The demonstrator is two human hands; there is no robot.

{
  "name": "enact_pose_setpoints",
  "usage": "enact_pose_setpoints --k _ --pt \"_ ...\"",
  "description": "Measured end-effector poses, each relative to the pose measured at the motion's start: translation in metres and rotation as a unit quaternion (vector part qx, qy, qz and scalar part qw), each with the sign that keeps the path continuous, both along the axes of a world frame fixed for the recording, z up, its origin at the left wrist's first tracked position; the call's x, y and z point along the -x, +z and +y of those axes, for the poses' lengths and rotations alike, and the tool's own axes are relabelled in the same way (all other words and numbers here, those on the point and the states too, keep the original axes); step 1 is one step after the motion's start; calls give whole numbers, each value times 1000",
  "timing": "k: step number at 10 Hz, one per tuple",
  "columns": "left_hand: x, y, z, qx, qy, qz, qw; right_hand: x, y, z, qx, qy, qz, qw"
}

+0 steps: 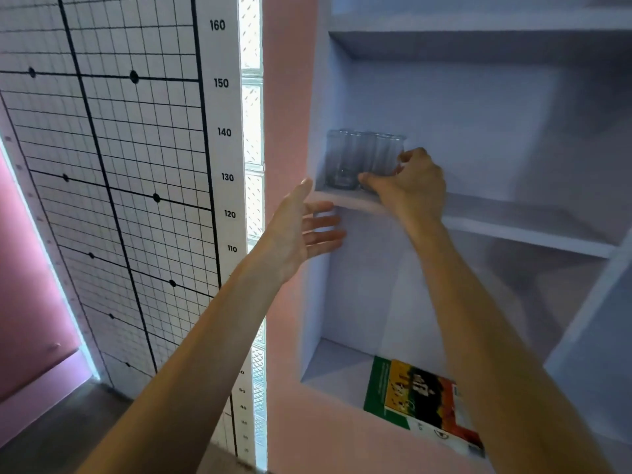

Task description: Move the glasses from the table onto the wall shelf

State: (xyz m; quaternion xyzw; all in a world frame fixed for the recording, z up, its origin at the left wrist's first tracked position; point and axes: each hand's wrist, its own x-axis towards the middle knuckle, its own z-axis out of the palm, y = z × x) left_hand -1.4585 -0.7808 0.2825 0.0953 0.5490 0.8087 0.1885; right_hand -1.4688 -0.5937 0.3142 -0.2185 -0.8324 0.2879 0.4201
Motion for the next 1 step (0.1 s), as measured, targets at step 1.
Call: enact_pose_setpoints --k 1 --pt "-3 -6 3 15 -13 1 1000 -4 -2 -3 -10 3 8 1000"
